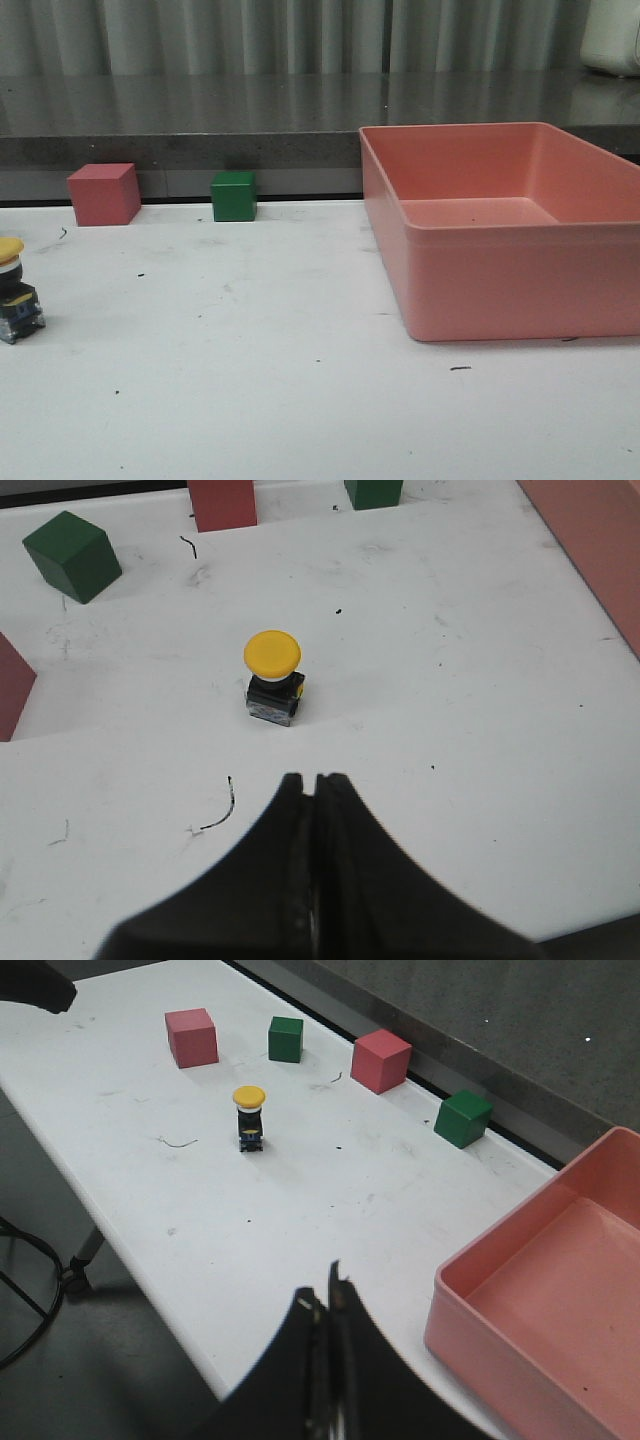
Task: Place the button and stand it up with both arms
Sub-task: 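Open the left gripper and raise it away from the standing button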
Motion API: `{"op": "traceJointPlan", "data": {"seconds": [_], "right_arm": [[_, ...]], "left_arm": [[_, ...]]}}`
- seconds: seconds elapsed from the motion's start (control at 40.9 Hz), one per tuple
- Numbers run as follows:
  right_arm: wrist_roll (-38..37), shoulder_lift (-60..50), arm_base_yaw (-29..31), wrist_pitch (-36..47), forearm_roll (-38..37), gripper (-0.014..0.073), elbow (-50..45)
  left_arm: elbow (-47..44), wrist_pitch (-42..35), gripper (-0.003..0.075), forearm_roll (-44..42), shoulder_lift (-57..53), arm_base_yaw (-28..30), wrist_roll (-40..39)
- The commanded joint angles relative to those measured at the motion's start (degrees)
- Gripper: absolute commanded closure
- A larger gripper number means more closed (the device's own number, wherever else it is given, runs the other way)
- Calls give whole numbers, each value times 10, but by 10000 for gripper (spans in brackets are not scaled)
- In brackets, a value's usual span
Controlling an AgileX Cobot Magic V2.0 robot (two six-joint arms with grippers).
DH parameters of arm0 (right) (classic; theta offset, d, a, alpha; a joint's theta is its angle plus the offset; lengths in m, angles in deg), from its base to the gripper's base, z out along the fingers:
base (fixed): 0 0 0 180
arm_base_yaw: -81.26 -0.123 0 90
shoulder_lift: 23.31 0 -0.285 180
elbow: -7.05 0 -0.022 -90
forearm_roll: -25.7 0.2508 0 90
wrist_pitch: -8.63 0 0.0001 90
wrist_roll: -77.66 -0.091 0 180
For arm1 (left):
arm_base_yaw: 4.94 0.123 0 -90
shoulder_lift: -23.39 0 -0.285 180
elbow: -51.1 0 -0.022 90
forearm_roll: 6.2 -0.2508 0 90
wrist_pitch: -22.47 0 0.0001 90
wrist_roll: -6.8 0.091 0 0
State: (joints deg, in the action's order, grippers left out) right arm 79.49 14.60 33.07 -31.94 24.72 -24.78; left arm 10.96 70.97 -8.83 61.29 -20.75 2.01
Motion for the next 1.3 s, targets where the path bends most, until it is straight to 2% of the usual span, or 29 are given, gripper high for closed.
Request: {"op": "traceJointPlan", "data": {"seconds": [0.0,0.269,0.391,0.612,0.734,0.905,1.272], "right_arm": [[6,2,3,40,0,662,14],[6,2,3,39,0,662,14],[6,2,3,38,0,662,14],[6,2,3,38,0,662,14],[6,2,3,38,0,662,14],[6,2,3,38,0,662,14],[6,2,3,37,0,662,14]], "left_arm": [[20,-34,740,4,2,-2,-6],[-6,-58,740,4,-20,9,-6],[-63,-154,740,-2,-68,59,-6],[-242,-356,740,22,-186,148,-6],[-315,-415,740,58,-244,180,-6],[-380,-478,740,61,-294,187,-6],[-384,-485,740,45,-317,187,-6]]}}
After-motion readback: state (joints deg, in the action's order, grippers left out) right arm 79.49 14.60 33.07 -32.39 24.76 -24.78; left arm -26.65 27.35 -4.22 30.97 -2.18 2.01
